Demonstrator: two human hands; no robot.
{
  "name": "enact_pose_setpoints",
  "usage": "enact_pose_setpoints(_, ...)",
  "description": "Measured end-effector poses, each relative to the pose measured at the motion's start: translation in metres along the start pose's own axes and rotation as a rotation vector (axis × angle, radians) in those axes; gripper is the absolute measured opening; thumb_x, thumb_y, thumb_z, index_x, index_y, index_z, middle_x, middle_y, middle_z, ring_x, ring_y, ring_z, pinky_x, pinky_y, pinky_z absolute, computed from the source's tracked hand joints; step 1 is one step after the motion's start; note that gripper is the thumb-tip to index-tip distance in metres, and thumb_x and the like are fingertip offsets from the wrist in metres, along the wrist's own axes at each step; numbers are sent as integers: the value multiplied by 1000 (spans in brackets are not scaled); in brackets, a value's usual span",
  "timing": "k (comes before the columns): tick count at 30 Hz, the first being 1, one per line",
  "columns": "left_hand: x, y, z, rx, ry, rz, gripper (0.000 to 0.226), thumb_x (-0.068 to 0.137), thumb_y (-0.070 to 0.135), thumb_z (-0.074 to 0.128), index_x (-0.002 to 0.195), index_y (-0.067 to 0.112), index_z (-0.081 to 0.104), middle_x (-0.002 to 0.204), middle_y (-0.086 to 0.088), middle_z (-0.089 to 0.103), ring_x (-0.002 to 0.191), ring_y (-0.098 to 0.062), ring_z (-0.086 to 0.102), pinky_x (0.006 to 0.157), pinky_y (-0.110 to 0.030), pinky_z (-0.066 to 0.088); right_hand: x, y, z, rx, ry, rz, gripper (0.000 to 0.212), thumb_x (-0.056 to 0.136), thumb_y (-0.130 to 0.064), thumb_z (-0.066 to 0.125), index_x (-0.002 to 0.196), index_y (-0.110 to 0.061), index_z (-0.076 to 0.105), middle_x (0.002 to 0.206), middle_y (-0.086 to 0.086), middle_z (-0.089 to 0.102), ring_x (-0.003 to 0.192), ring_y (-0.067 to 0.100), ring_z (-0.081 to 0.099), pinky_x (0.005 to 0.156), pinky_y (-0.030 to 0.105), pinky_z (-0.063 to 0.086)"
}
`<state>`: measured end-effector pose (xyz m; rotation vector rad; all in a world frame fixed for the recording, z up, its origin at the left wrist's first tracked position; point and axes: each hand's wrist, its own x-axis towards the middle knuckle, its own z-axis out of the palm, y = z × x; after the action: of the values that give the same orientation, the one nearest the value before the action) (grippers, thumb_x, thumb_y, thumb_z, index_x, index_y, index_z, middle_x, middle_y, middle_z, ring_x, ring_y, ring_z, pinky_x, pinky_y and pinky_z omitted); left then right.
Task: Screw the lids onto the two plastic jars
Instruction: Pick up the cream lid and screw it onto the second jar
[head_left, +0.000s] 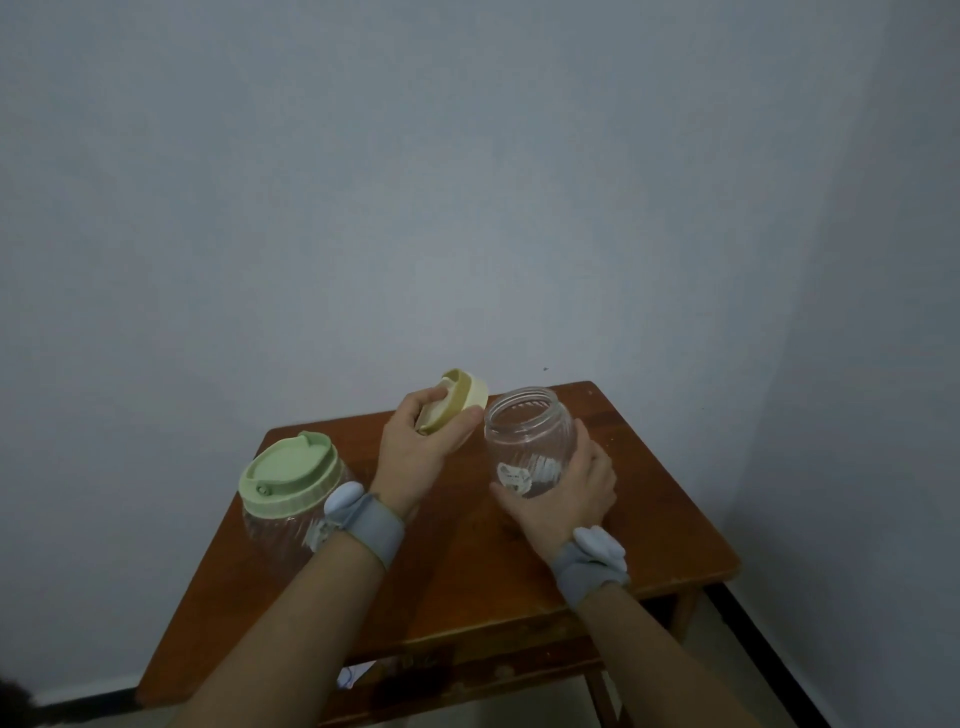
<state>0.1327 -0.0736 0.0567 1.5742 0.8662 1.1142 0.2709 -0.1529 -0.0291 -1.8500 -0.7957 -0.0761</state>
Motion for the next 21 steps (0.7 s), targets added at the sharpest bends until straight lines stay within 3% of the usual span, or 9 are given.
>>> enact_pose_setpoints(5, 3, -4, 6, -36, -46, -38, 44, 84, 18, 84, 124, 15, 66, 127, -8, 68, 96, -8, 68, 69, -14, 57, -10, 3, 1, 21, 81, -220, 122, 52, -45, 95, 153, -16, 33, 141, 12, 36, 130, 38, 47, 94, 53, 58)
enact_pose_setpoints(11, 6, -18, 6, -114, -95, -59, 49, 82, 20, 87, 126, 15, 67, 130, -8, 67, 107, -14, 68, 77, -16, 59, -10, 4, 3, -142, 129, -424, 111, 58, -47, 93, 148, -13, 38, 143, 17, 40, 135, 41, 43, 100, 58, 54)
enact_pose_setpoints(16, 9, -33, 1, -264, -95, -102, 70, 60, 43, 91, 122, 18, 71, 129, -14, 71, 123, -36, 66, 103, -50, 56, -12, 7, 8, -237, 86, -609, 108, 58, -39, 92, 149, -20, 37, 146, 17, 38, 141, 40, 36, 105, 56, 51)
enact_pose_setpoints(21, 2, -39, -2, -227, -122, -58, 74, 60, 43, 90, 127, 18, 69, 133, -11, 67, 123, -30, 66, 93, -35, 59, -12, 7, 7, -217, 98, -604, 105, 61, -40, 89, 149, -19, 37, 147, 17, 37, 141, 38, 35, 108, 53, 46)
